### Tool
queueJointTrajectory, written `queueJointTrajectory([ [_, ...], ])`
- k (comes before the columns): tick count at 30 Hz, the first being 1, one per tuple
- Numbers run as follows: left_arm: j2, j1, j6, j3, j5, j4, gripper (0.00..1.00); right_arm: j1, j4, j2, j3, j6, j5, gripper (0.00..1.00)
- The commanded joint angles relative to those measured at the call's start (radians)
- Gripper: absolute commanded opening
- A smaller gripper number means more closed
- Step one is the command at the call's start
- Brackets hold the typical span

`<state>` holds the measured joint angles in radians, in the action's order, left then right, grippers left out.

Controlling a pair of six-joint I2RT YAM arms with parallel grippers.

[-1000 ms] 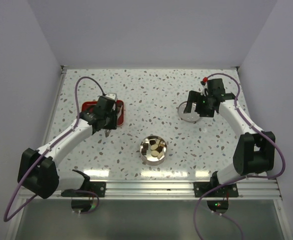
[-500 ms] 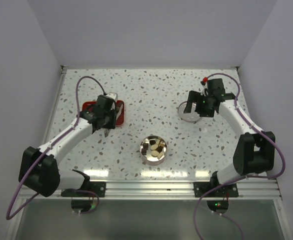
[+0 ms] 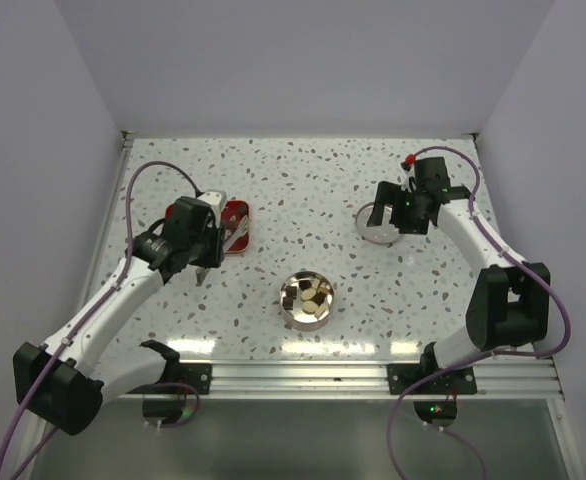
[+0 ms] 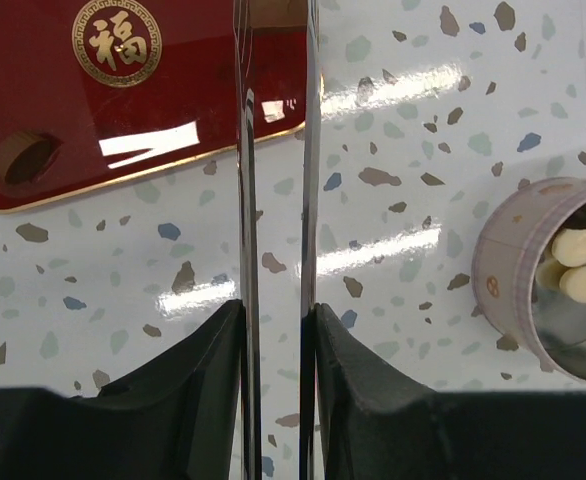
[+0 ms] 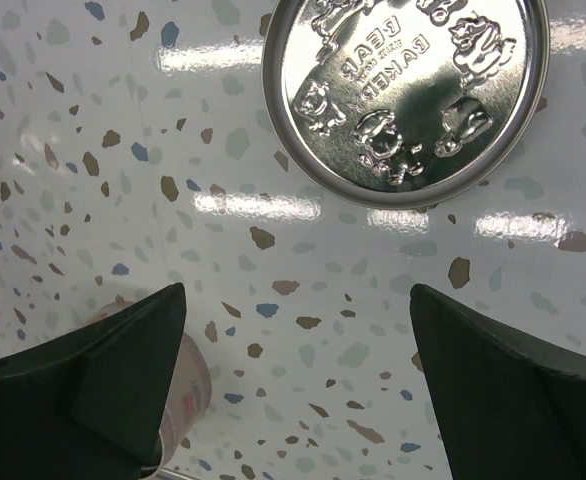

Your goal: Pack the chocolate

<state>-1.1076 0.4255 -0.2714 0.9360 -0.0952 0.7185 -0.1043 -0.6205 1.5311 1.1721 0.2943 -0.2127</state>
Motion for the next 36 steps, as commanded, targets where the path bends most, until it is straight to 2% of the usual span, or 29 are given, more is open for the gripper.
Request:
queueJointTrajectory([
  [1, 0.052, -0.005, 0.023, 0.043, 0.090, 0.058, 0.29, 0.003, 0.008, 0.000, 0.020, -0.003, -0.024, 0.97],
  [7, 0.132, 0.013, 0.043, -0.017, 0.185, 0.053, 0.29, 0.003, 0.018, 0.009, 0.023, 0.002, -0.036, 0.97],
  [10, 0.152, 0.082, 0.011, -0.016, 0.167, 0.033, 0.29, 0.003, 0.028, 0.017, 0.023, 0.014, -0.050, 0.97],
  [11, 0.153, 0.140, 0.000, -0.014, 0.157, 0.026, 0.29, 0.003, 0.031, 0.017, 0.023, 0.017, -0.051, 0.97],
  [16, 0.146, 0.287, -0.075, -0.011, 0.146, -0.005, 0.29, 0.003, 0.027, 0.017, 0.031, 0.016, -0.051, 0.97],
  [20, 0.167, 0.354, -0.107, -0.026, 0.123, -0.034, 0.29, 0.003, 0.022, 0.012, 0.023, 0.014, -0.050, 0.97],
  [27, 0.172, 0.400, -0.126, 0.007, 0.110, -0.027, 0.29, 0.003, 0.025, 0.011, 0.011, 0.016, -0.048, 0.97],
  [36, 0.210, 0.493, -0.158, -0.043, 0.130, -0.002, 0.29, 0.003, 0.024, 0.014, 0.014, 0.012, -0.044, 0.97],
])
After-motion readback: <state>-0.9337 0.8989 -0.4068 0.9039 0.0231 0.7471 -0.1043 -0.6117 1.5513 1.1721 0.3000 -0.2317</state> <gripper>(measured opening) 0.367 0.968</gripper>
